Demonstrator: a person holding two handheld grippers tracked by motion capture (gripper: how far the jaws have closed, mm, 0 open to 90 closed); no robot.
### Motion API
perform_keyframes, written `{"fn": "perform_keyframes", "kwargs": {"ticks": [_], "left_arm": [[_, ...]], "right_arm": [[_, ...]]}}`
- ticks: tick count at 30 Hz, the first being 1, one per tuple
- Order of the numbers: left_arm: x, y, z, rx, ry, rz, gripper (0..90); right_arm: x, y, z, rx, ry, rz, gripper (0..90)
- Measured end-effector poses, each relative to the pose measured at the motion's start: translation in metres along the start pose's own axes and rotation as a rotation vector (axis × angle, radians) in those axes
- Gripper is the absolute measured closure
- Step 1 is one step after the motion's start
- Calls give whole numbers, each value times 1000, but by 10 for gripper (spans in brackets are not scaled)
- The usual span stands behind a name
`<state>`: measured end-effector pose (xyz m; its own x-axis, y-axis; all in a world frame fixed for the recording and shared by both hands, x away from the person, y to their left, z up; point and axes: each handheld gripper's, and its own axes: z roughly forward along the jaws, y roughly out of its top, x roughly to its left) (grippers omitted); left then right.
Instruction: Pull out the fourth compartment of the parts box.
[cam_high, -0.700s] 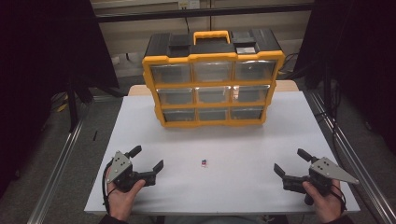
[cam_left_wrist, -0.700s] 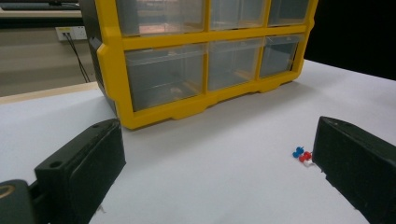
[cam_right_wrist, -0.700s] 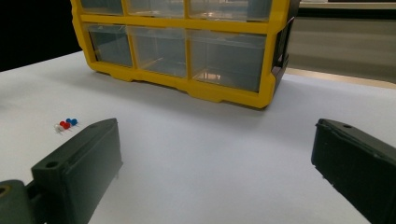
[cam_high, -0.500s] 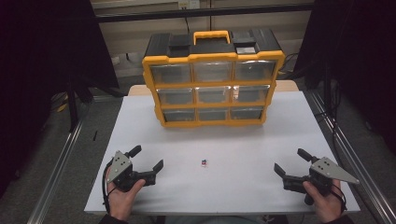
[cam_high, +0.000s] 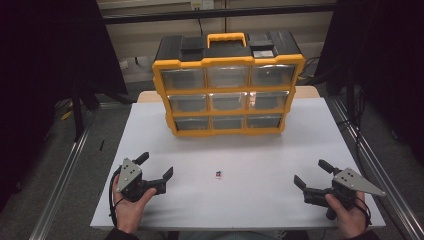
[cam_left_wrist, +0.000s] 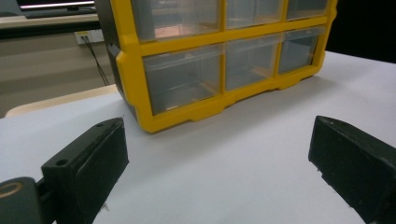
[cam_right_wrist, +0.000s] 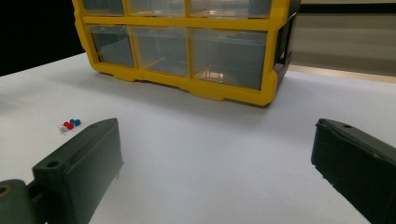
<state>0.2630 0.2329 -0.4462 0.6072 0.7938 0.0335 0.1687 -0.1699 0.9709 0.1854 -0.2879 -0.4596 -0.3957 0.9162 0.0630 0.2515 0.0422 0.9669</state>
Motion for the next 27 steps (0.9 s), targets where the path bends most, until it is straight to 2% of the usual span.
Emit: {"fn": "perform_keyframes", "kwargs": {"ticks": [1, 2, 3, 7, 11, 12, 15, 16, 18, 19, 24, 26, 27], "left_arm": [[1, 3, 2, 15, 22, 9, 46], [1, 4, 4, 17, 22, -8, 47], [1, 4, 4, 17, 22, -8, 50], [4, 10, 9, 53, 36, 18, 50], [4, 15, 15, 55, 31, 29, 49], [5, 17, 16, 67, 30, 61, 49], [2, 23, 22, 80, 8, 71, 49], [2, 25, 24, 89, -2, 76, 49], [1, 28, 29, 89, -14, 64, 49], [-1, 31, 32, 90, -2, 88, 49], [-2, 39, 39, 80, -16, 90, 49], [-1, 45, 43, 73, 0, 133, 47], [-1, 45, 43, 73, 0, 133, 48]], "right_arm": [[0, 0, 0, 2, 5, 0, 14], [0, 0, 0, 3, 6, -1, 14], [0, 0, 0, 1, 5, -2, 15], [1, 0, 1, 3, 4, 1, 15], [1, 1, 1, 6, 9, 1, 15], [1, 1, 0, 4, 7, 0, 15], [2, 1, 0, 6, 13, -2, 15], [1, 0, 1, 11, 12, 17, 15], [1, 1, 1, 8, 8, 12, 16], [1, 1, 1, 9, 9, 12, 16], [1, 0, 1, 6, 11, 12, 15], [2, 0, 1, 5, 12, 10, 15], [2, 0, 1, 5, 12, 6, 15]]}}
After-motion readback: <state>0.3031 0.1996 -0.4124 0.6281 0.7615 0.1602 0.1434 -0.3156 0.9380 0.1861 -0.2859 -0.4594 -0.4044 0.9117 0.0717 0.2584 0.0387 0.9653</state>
